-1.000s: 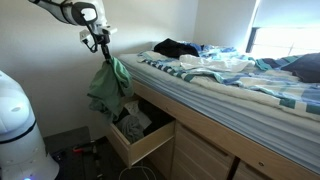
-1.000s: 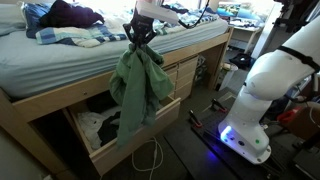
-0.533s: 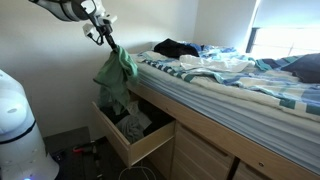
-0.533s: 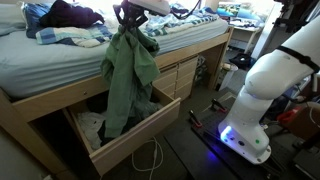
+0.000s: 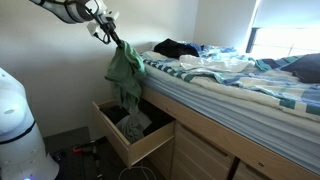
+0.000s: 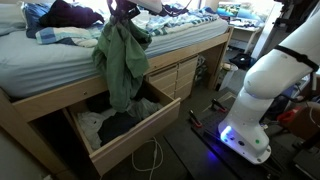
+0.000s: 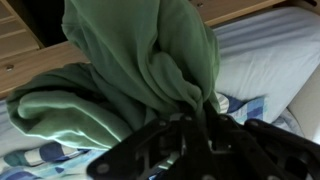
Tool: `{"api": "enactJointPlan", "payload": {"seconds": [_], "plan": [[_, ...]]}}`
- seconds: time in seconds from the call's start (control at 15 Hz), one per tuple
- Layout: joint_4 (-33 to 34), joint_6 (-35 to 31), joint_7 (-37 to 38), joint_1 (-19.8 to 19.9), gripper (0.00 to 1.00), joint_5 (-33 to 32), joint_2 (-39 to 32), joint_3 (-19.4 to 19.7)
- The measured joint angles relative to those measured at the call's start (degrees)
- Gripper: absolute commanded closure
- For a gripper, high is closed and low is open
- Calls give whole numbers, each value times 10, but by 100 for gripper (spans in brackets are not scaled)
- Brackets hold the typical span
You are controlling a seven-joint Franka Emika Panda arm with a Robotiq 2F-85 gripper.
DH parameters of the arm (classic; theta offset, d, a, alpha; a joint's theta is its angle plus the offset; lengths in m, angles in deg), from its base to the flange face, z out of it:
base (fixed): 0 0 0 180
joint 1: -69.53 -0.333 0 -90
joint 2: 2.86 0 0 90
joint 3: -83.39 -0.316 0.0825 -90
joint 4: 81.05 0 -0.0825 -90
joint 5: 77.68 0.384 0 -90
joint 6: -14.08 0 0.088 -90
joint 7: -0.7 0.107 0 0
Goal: Remove the green clothing from the bed and place it inside the topmost drawer on the left
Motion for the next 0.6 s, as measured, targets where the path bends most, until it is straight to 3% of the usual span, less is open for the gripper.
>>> {"api": "enactJointPlan", "payload": {"seconds": [0.6], "plan": [[-91, -183, -4, -34, 97, 77, -99, 5]]}}
